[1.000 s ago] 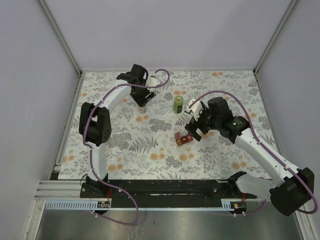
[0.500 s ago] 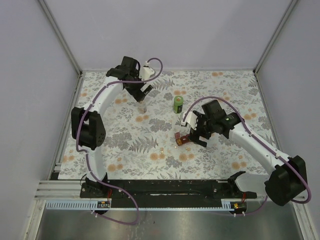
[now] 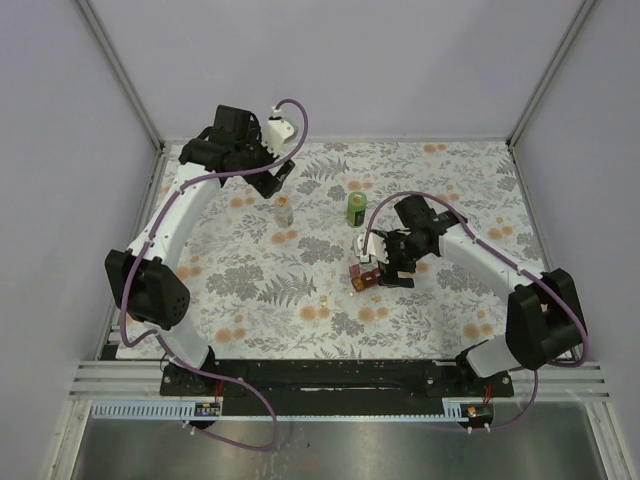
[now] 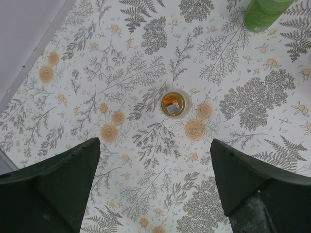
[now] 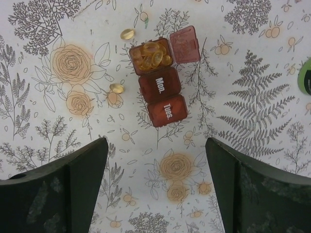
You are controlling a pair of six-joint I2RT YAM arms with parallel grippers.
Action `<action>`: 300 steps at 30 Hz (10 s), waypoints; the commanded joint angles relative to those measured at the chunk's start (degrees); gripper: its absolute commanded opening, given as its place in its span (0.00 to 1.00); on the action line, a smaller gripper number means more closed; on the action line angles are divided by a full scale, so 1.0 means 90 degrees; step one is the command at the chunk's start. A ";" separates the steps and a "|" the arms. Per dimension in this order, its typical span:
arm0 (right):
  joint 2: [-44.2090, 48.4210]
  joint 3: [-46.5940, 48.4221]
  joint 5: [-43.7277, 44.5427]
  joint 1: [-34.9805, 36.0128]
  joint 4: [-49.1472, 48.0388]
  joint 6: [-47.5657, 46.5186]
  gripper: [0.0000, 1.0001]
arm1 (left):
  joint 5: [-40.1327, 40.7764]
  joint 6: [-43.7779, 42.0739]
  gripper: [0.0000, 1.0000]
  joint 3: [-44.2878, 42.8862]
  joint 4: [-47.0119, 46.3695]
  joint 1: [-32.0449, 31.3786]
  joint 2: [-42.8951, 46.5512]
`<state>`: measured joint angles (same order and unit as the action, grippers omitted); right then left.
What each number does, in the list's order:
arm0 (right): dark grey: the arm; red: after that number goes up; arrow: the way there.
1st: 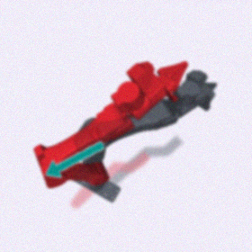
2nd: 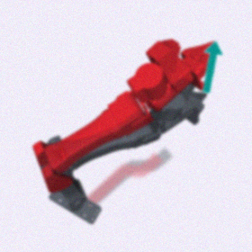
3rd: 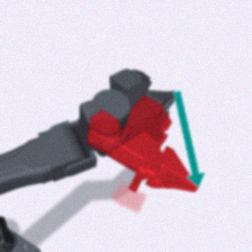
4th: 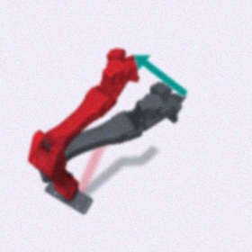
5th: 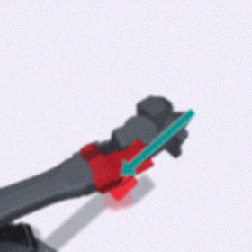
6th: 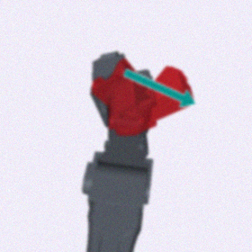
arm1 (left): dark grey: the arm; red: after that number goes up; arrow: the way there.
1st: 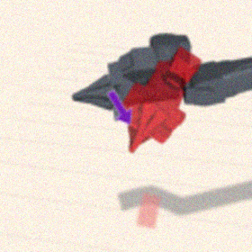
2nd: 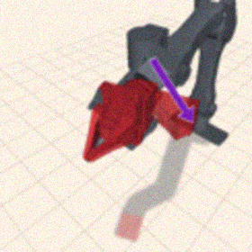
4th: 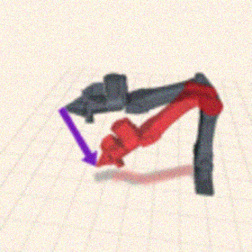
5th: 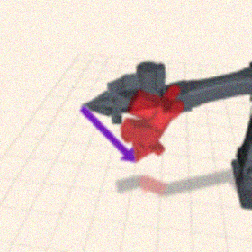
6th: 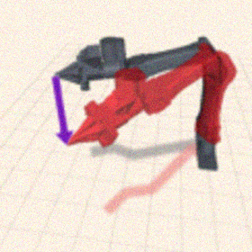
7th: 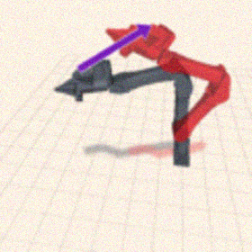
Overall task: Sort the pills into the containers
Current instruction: Place the pill bottle at the center of the board, then pick up the pill container at the center of the board, then close the pill container at the center of the board.
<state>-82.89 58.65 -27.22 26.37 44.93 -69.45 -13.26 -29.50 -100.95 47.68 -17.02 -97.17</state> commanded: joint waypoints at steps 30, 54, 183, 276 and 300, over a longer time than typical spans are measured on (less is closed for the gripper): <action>-0.1834 0.0915 -0.0169 -0.0059 0.0399 -0.1326 0.85 | -0.0187 0.0143 0.99 0.0132 -0.0239 0.0016 0.0025; -0.2001 0.0671 0.0085 0.0117 -0.0011 -0.1209 0.78 | -0.0216 0.0182 0.99 0.0054 -0.0220 0.0016 0.0015; 0.0275 0.1022 0.0280 0.0605 -0.0167 0.2140 0.08 | -0.5178 0.8931 0.99 0.3726 -0.6167 -0.1234 -0.0454; 0.0148 0.0973 0.1062 0.0791 -0.0617 0.2824 0.02 | -0.5646 1.1773 0.99 0.4566 -0.9389 -0.0991 -0.0942; 0.0372 0.0905 0.0915 0.0800 -0.0666 0.2902 0.02 | -0.5597 1.2281 0.99 0.4488 -0.9878 -0.0971 -0.1684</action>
<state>-81.80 67.02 -18.04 32.91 41.23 -43.79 -62.81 80.84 -59.48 -37.50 -25.65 -111.81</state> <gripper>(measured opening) 0.526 0.988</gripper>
